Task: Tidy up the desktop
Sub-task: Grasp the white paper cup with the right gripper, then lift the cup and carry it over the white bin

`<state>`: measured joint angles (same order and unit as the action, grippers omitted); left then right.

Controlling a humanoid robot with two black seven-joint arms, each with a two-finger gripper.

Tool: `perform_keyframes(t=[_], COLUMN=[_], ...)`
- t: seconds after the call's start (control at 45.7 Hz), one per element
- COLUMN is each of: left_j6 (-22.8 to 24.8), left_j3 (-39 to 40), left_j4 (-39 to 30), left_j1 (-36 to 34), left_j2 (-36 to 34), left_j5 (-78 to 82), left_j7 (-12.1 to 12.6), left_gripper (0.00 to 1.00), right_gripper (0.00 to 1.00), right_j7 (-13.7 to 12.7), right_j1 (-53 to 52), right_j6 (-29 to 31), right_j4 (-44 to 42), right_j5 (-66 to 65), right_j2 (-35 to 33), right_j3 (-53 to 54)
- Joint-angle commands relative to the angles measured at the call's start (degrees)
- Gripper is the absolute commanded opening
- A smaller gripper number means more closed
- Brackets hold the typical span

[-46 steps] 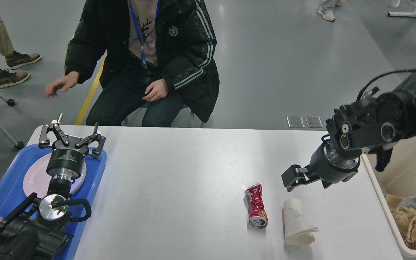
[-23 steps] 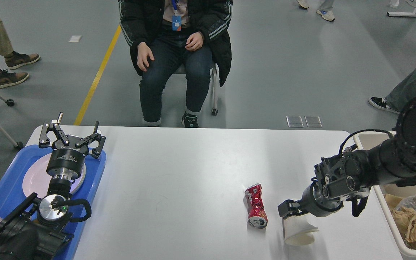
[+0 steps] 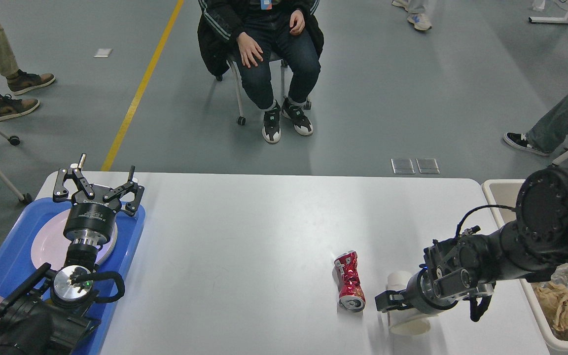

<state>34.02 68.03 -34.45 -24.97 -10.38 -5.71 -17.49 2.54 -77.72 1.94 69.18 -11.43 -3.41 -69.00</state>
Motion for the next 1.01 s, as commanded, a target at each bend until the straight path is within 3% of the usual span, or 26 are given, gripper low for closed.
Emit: perform_keyframes(t=[0.0,0.066,0.197,0.241,0.985], left_j6=[-0.01,-0.01,-0.01,-0.01,-0.01], left_j3=[0.0,0.0,0.0,0.0,0.0], left_j4=[0.0,0.0,0.0,0.0,0.0], left_j1=[0.01,0.01,0.01,0.01,0.01], left_j2=[0.01,0.01,0.01,-0.08,-0.08], left_j5=[0.0,0.0,0.0,0.0,0.0], left_j7=[0.0,0.0,0.0,0.0,0.0], left_gripper=[0.96,0.96,0.96,0.96,0.96], right_gripper=[0.7,0.56,0.1,0.0,0.0], right_j7=[0.01,0.01,0.01,0.01,0.01], right_j1=[0.64,0.55,-0.33,-0.5,-7.09], right_j6=[0.34,1.05,3.94,5.26,7.81], right_j4=[-0.01,0.43,1.4,1.57,6.75], right_j5=[0.0,0.0,0.0,0.0,6.15], right_j2=[0.07,-0.02,-0.55,-0.64,-4.76], right_j3=[0.0,0.0,-0.09,0.0,0.27])
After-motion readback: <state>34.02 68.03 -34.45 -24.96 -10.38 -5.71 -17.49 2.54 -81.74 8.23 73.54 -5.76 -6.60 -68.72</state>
